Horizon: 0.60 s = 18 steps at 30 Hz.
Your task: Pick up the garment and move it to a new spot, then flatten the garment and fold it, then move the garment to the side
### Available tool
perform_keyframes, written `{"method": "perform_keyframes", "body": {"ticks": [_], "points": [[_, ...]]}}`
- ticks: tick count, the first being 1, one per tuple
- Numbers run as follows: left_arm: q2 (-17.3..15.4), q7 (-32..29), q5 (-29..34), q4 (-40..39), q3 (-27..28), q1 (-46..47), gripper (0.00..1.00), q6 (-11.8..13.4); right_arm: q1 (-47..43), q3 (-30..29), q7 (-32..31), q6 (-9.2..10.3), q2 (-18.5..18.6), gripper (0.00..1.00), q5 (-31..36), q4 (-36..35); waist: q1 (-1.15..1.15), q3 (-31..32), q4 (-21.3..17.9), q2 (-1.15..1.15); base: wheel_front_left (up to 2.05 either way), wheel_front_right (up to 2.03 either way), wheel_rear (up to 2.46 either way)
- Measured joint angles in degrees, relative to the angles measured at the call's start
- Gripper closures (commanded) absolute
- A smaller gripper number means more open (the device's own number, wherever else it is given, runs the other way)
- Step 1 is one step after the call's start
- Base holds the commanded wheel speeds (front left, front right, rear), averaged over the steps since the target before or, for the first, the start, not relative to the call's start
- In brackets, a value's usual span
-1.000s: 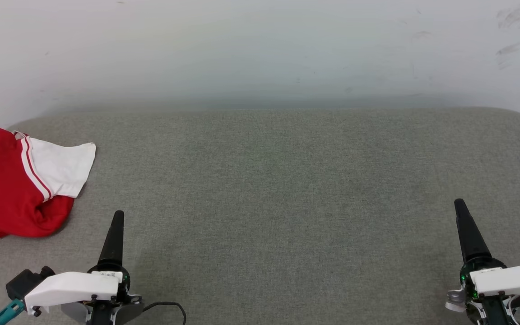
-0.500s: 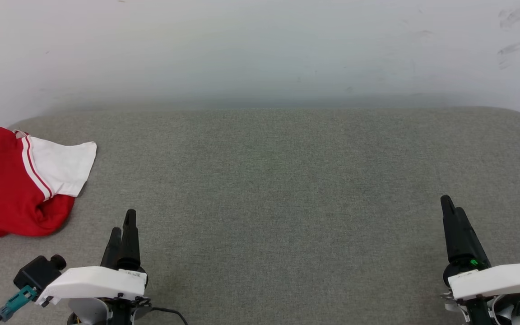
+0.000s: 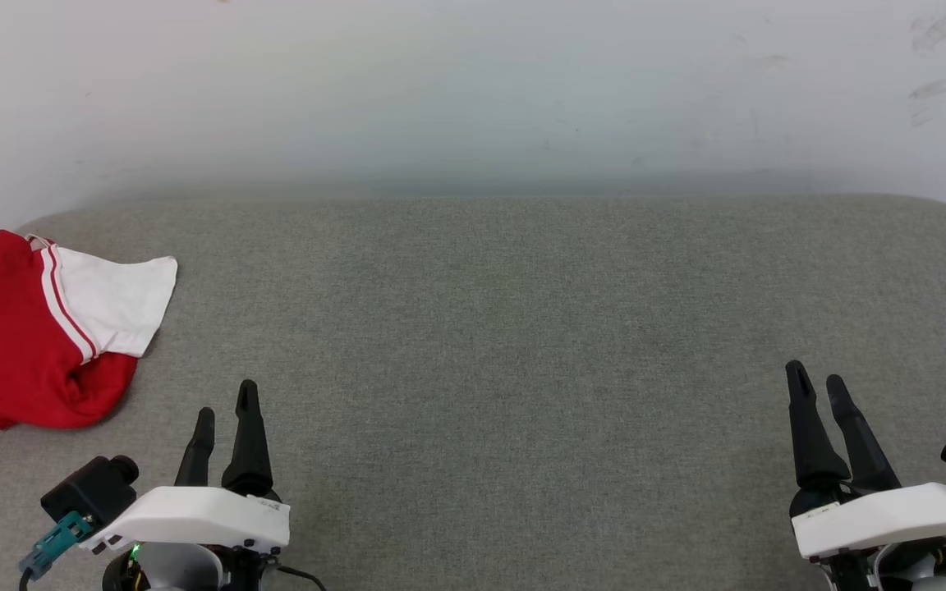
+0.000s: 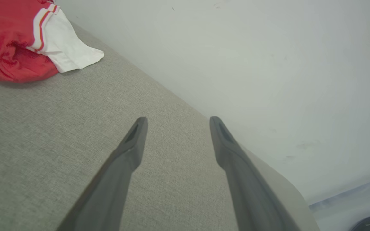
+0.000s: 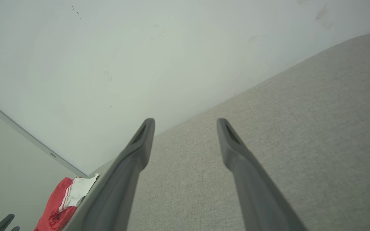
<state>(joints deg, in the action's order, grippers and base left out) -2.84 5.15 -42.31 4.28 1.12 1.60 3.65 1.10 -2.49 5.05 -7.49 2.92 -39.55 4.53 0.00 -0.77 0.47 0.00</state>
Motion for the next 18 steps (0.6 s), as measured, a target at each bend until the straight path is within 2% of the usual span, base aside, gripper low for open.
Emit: {"method": "perform_keyframes", "body": {"ticks": [18], "points": [[-0.8, 2.9, 12.8, -1.0, -2.8, -1.1, 0.00, 2.9, -1.2, 0.4, 3.0, -0.01, 0.0, 0.00, 13.6, -0.6, 0.00, 0.1, 0.3, 0.00, 0.00, 0.00, 0.00]]}}
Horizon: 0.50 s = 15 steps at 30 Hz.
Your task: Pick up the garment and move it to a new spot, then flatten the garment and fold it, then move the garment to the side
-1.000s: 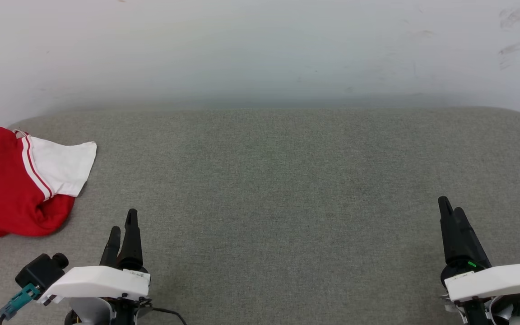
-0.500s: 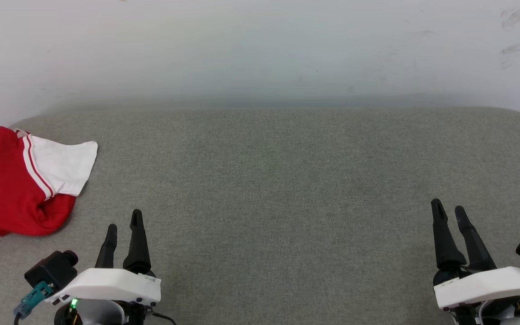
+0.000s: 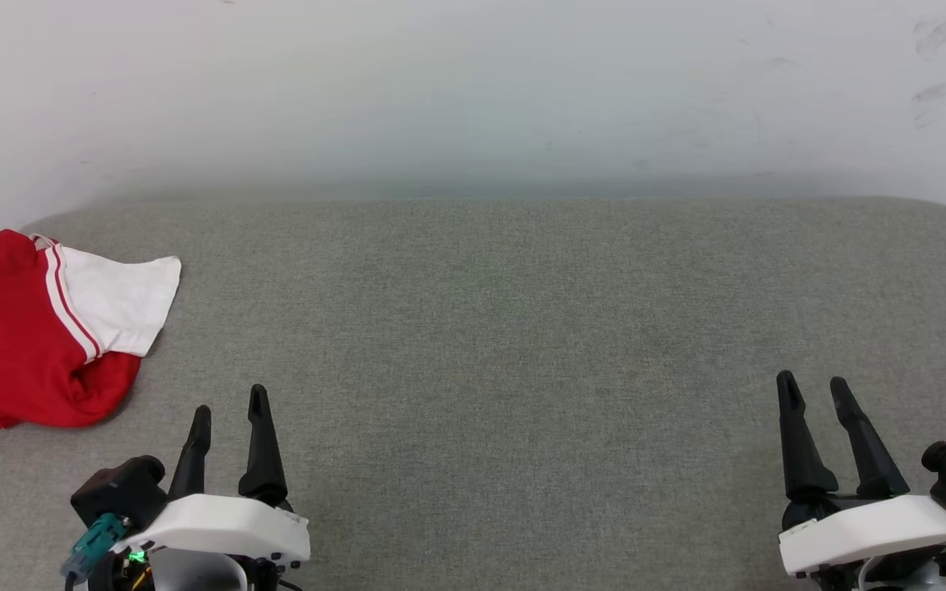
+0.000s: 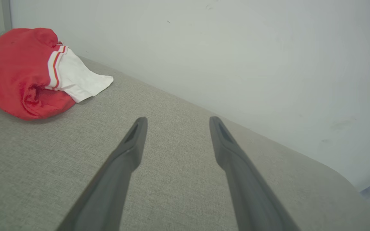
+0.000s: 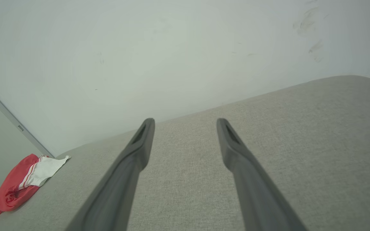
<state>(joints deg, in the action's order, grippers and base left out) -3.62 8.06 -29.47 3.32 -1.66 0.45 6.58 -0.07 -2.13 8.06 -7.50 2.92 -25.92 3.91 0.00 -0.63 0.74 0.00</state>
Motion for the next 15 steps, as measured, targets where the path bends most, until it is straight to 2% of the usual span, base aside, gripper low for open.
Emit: {"method": "perform_keyframes", "body": {"ticks": [15], "points": [[-1.1, 2.2, 9.0, -1.5, -2.4, -0.2, 0.00, 1.1, -0.2, 0.2, 2.1, 0.00, 0.0, 0.00, 9.2, -0.7, 0.00, -0.2, 0.1, 0.00, 0.00, 0.00, 0.00]]}}
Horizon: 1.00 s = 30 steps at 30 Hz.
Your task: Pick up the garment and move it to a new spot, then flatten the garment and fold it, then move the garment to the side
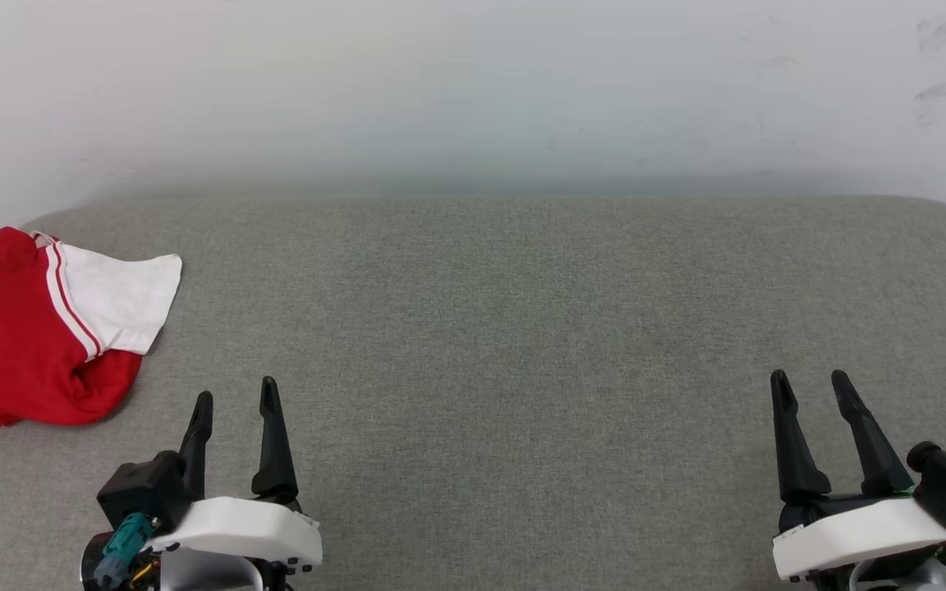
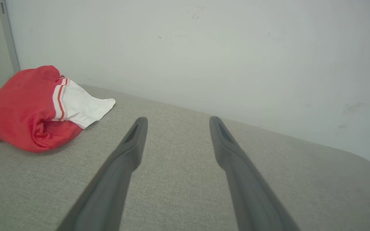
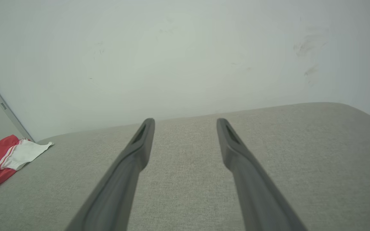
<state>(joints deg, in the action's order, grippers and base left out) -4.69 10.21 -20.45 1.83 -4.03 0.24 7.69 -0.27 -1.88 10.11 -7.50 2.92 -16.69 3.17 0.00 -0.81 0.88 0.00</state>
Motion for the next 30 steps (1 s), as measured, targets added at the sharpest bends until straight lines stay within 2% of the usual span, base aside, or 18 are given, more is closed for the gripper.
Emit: {"method": "perform_keyframes", "body": {"ticks": [15, 30], "points": [[-0.6, 1.9, 7.6, -0.9, -2.2, -0.4, 0.00, 1.4, -0.4, -0.1, 2.0, 0.00, 0.0, 0.00, 7.3, -1.0, 0.00, -0.2, 0.2, 0.00, 0.00, 0.00, 0.00], [-0.5, 3.6, 13.5, -1.7, -2.4, -0.9, 0.00, 1.5, -0.9, 0.2, 3.6, 0.00, 0.0, 0.00, 12.3, -2.3, 0.00, -0.5, 0.4, 0.00, 0.00, 0.00, 0.00]]}}
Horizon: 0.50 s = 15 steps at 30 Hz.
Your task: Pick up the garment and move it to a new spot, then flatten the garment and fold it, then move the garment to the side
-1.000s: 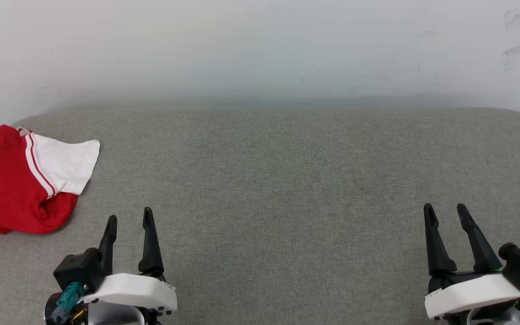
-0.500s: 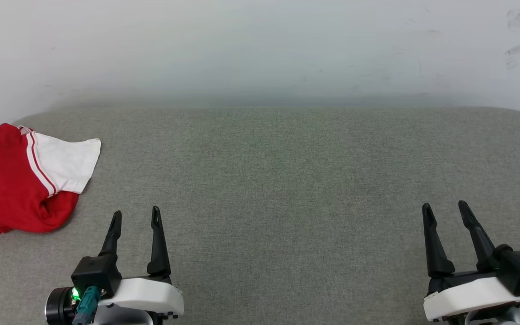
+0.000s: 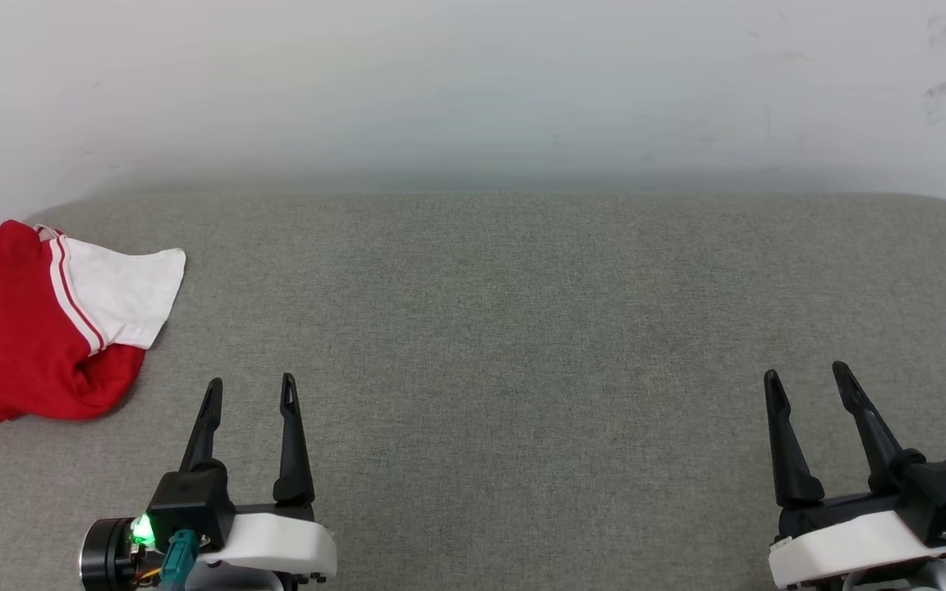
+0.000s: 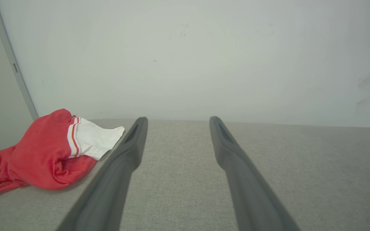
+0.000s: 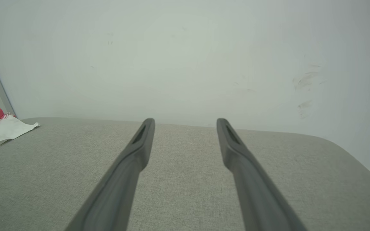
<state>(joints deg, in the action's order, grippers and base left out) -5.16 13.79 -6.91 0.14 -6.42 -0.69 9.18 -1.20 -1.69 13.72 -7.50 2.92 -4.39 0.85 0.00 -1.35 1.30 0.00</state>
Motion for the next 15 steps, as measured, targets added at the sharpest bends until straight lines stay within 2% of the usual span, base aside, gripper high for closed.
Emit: {"method": "perform_keyframes", "body": {"ticks": [15], "points": [[0.9, 1.3, 4.7, -0.4, 1.1, -0.3, 0.00, -0.6, -0.1, -0.6, 1.4, -0.01, 0.0, 0.00, -0.2, -0.3, 0.00, -0.3, 0.2, 0.00, 0.00, 0.00, 0.00]]}}
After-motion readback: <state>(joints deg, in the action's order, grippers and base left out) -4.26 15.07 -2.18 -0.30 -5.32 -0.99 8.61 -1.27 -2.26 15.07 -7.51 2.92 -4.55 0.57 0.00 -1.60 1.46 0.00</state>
